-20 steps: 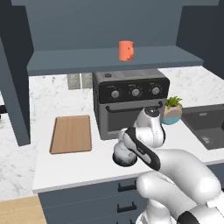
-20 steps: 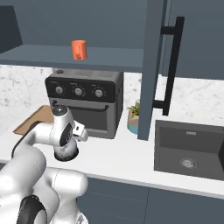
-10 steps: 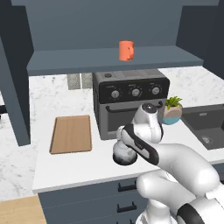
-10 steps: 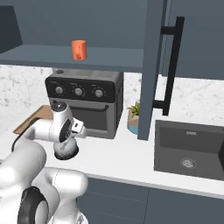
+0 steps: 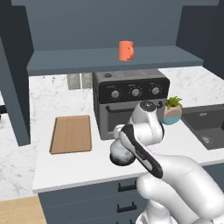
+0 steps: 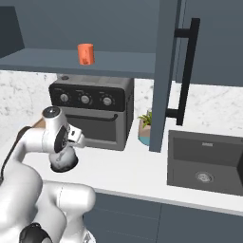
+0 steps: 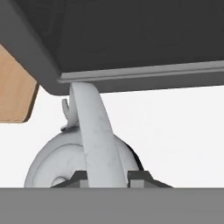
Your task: Pick the kettle from the counter and place it on the tray. Then pick the mug from the cabinet and place it on the tray. Then close the cabinet doors.
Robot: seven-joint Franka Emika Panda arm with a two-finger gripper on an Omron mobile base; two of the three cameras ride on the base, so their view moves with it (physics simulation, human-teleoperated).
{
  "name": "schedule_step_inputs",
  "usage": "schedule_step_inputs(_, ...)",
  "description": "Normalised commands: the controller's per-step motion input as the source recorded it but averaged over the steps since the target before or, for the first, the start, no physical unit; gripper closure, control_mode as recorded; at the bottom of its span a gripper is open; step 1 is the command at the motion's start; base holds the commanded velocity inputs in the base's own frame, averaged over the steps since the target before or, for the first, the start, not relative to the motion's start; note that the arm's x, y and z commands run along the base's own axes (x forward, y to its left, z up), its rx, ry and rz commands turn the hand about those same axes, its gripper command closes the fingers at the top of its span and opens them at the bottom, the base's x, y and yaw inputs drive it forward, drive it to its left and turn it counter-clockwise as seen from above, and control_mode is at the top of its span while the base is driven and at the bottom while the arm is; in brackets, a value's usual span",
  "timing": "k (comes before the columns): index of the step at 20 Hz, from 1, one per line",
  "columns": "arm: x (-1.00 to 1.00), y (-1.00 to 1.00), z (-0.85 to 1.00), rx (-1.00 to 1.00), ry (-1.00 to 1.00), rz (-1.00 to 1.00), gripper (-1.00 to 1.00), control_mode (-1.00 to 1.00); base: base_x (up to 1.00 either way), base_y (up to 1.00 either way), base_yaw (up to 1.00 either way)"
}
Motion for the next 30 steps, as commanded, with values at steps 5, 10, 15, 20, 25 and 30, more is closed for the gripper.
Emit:
schedule_step_inputs(5, -0.55, 0.44, 0.44, 0.0, -0.2, -0.1, 1.0, -1.0, 0.0, 0.0, 0.0)
schedule_step_inputs(10, -0.42, 0.61, 0.35, 0.01, -0.21, -0.15, 1.0, -1.0, 0.0, 0.0, 0.0)
schedule_step_inputs(15, -0.26, 0.72, 0.32, 0.03, -0.23, -0.2, 1.0, -1.0, 0.0, 0.0, 0.0)
schedule_step_inputs(20, -0.04, 0.71, 0.35, 0.1, -0.22, -0.22, 1.0, -1.0, 0.0, 0.0, 0.0)
schedule_step_inputs(25, 0.2, 0.54, 0.35, 0.15, -0.05, -0.31, 1.0, -1.0, 0.0, 0.0, 0.0)
schedule_step_inputs(30, 0.25, 0.06, 0.03, 0.1, 0.07, -0.17, 1.0, -1.0, 0.0, 0.0, 0.0)
